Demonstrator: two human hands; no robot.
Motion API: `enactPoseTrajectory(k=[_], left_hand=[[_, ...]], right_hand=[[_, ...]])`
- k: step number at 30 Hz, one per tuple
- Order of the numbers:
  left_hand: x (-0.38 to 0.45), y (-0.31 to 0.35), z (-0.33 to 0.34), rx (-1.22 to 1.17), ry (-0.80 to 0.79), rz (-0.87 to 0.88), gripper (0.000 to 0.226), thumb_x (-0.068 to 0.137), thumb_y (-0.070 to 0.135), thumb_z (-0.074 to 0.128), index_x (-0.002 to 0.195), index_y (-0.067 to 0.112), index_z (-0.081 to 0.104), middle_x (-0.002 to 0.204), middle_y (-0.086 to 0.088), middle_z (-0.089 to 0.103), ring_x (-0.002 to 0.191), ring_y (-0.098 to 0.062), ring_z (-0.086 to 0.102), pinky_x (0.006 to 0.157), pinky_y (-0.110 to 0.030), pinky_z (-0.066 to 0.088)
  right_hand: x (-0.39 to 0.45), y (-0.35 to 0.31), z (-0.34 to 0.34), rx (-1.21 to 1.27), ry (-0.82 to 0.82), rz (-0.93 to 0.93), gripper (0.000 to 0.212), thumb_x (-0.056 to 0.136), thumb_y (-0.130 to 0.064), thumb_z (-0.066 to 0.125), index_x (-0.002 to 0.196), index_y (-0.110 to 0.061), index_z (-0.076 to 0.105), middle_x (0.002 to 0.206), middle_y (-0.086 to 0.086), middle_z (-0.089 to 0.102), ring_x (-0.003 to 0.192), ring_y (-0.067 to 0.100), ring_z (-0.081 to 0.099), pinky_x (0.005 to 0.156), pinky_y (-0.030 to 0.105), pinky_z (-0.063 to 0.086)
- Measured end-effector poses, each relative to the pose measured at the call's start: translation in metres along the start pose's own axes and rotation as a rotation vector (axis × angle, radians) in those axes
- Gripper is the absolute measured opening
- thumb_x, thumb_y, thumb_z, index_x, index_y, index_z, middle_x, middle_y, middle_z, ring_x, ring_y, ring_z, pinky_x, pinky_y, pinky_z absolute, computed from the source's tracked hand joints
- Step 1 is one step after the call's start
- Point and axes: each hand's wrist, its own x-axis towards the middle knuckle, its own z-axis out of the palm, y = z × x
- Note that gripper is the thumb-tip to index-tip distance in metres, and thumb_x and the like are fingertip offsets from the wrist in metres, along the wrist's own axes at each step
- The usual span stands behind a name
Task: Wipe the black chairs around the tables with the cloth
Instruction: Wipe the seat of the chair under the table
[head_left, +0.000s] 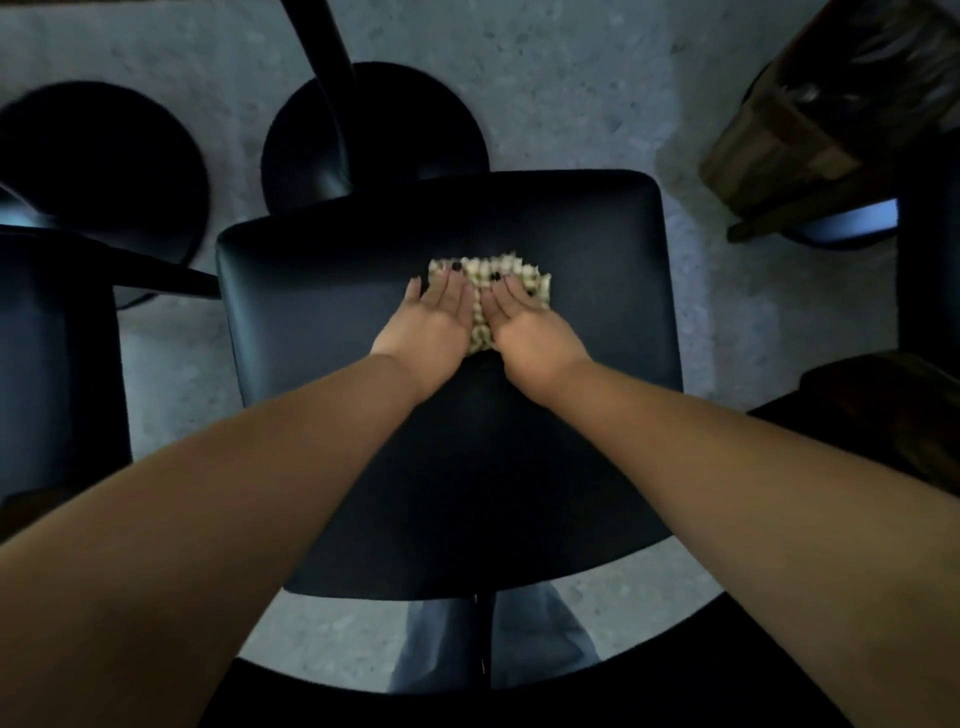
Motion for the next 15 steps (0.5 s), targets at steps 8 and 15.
enactPoseTrajectory(k=[8, 15], left_hand=[[-0.067, 0.054, 0.041, -0.072, -0.093, 0.087, 0.057, 0.103, 0.012, 0.024, 0.152, -0.003, -0.001, 0.161, -0.021, 0.005, 0.15, -0.032, 0.004, 0.122, -0.041, 0.008], [-0.107, 0.07, 0.055, -0.145, -0.212, 0.214, 0.056, 0.104, 0.01, 0.024, 0.152, -0.001, -0.001, 0.162, -0.019, 0.001, 0.15, -0.03, 0.0, 0.121, -0.037, 0.008]], right_hand=[[-0.071, -0.032, 0.05, 0.115, -0.154, 0.028, 0.065, 0.096, -0.003, 0.037, 0.151, -0.003, 0.004, 0.16, 0.012, 0.002, 0.148, 0.024, 0.0, 0.119, 0.035, 0.014], [-0.109, -0.056, 0.073, 0.14, -0.308, 0.051, 0.071, 0.092, -0.007, 0.047, 0.151, -0.005, 0.007, 0.16, 0.011, 0.007, 0.147, 0.024, 0.004, 0.117, 0.037, 0.021]])
